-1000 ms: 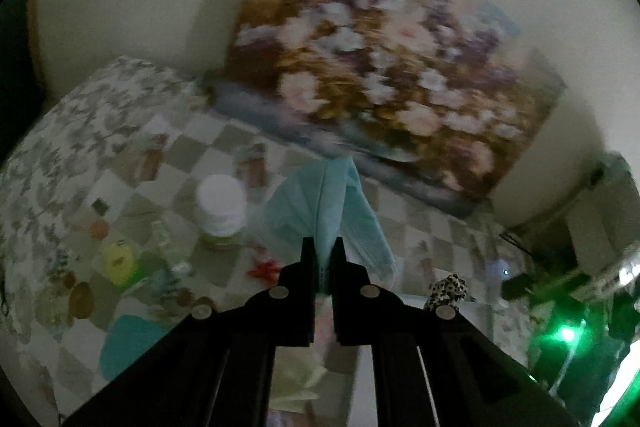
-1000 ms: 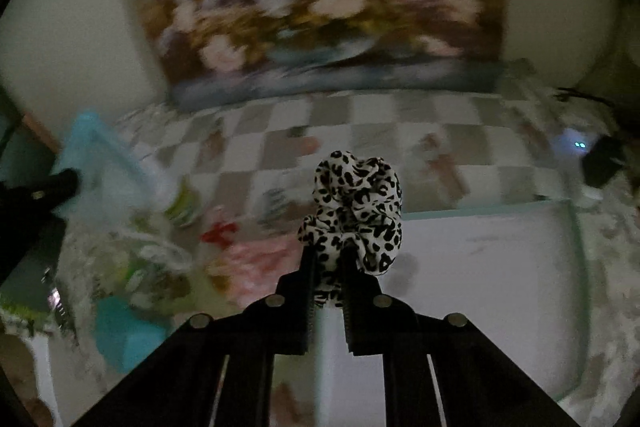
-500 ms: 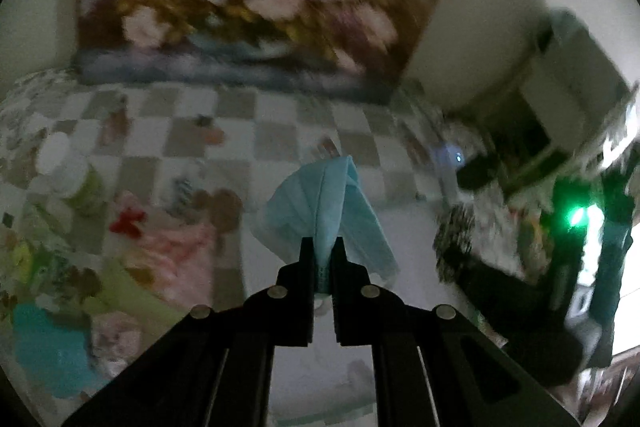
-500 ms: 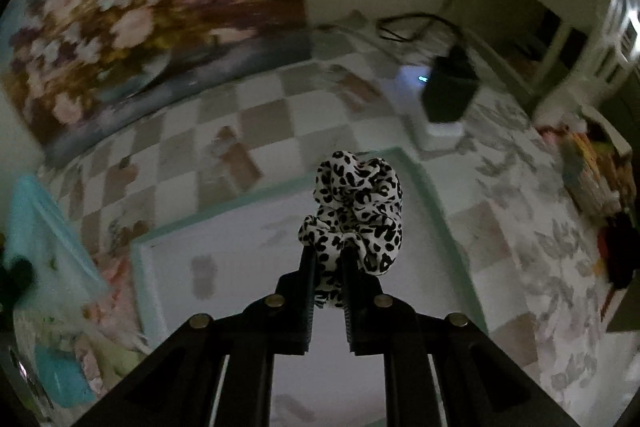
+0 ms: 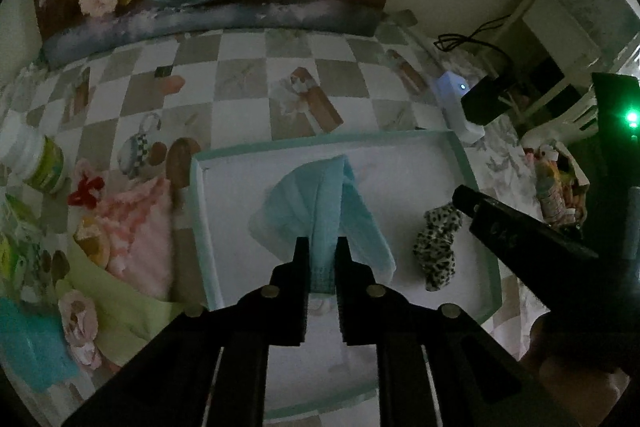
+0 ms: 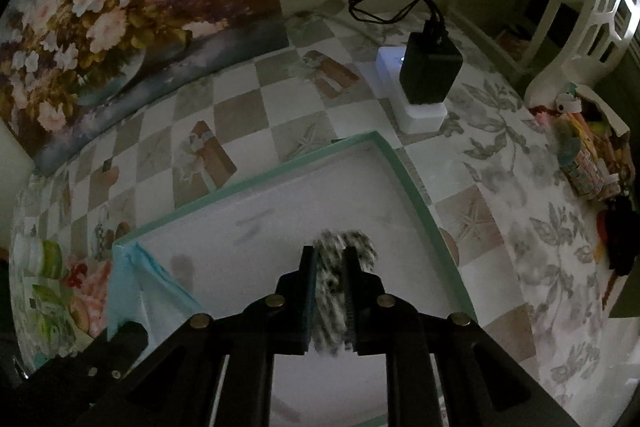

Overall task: Organize soft objects
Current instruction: 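Carry both items into the white tray and open both tools, then move both tools back over the pile toward the green cloth bag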

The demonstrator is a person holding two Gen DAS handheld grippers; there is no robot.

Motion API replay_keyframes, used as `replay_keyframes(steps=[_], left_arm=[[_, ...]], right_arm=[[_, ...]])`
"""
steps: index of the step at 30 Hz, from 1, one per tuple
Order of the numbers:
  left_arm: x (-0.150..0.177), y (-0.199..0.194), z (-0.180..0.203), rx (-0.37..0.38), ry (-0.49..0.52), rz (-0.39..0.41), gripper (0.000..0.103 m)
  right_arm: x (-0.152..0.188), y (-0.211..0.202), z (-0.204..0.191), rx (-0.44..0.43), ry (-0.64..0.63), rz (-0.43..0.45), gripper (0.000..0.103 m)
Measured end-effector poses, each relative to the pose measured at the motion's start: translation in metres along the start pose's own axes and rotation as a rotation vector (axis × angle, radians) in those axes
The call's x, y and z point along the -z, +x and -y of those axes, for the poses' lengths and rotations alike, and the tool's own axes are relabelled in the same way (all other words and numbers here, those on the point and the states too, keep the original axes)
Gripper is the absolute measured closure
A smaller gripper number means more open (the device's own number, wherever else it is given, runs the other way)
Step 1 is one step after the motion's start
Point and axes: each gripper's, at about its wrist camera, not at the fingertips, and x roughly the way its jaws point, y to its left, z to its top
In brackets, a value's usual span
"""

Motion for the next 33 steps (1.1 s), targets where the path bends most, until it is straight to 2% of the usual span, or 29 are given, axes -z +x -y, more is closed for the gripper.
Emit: replay_keyframes(steps=[1, 2, 5, 8, 9, 12, 13, 18, 25, 33], left_arm=[[0.000, 0.000, -0.001, 0.000, -0.004, -0.002, 0.088], [-0.001, 0.001, -0.002, 0.000, -0.011, -0.004, 0.082], [-0.002, -0.001, -0.004, -0.004, -0.022, 0.000, 0.056], [-0.003, -0.005, -0.005, -0.011, -0.027, 0.015, 0.045], [-0.003, -0.005, -0.005, -0.012, -0.029, 0.019, 0.042], [-0.004, -0.005, -0.008, -0.004, -0.043, 0.021, 0.025], [-0.004, -0.005, -0.008, -0.001, -0.046, 0.021, 0.024], [-0.005, -0.006, -0.013, -0.003, -0.070, 0.032, 0.019], [-0.011, -0.023, -0.033, -0.034, -0.115, 0.080, 0.018], [-0.016, -0.065, -0.086, -0.094, -0.194, 0.149, 0.018]], right_arm=[[0.000, 0.000, -0.001, -0.003, 0.003, -0.001, 0.081], [0.000, -0.001, -0.001, -0.006, 0.003, -0.001, 0.080], [0.000, -0.002, -0.004, -0.011, -0.004, 0.003, 0.074], [0.000, -0.003, -0.007, -0.009, -0.013, 0.005, 0.065], [0.000, -0.003, -0.007, -0.008, -0.014, 0.007, 0.058], [0.000, -0.005, -0.009, -0.007, -0.019, 0.010, 0.048], [0.000, -0.005, -0.009, -0.010, -0.018, 0.011, 0.042], [-0.001, -0.010, -0.011, 0.000, -0.019, 0.027, 0.033], [-0.005, -0.024, -0.005, 0.002, 0.013, 0.068, 0.031], [-0.010, -0.052, -0.004, -0.015, 0.035, 0.146, 0.032]])
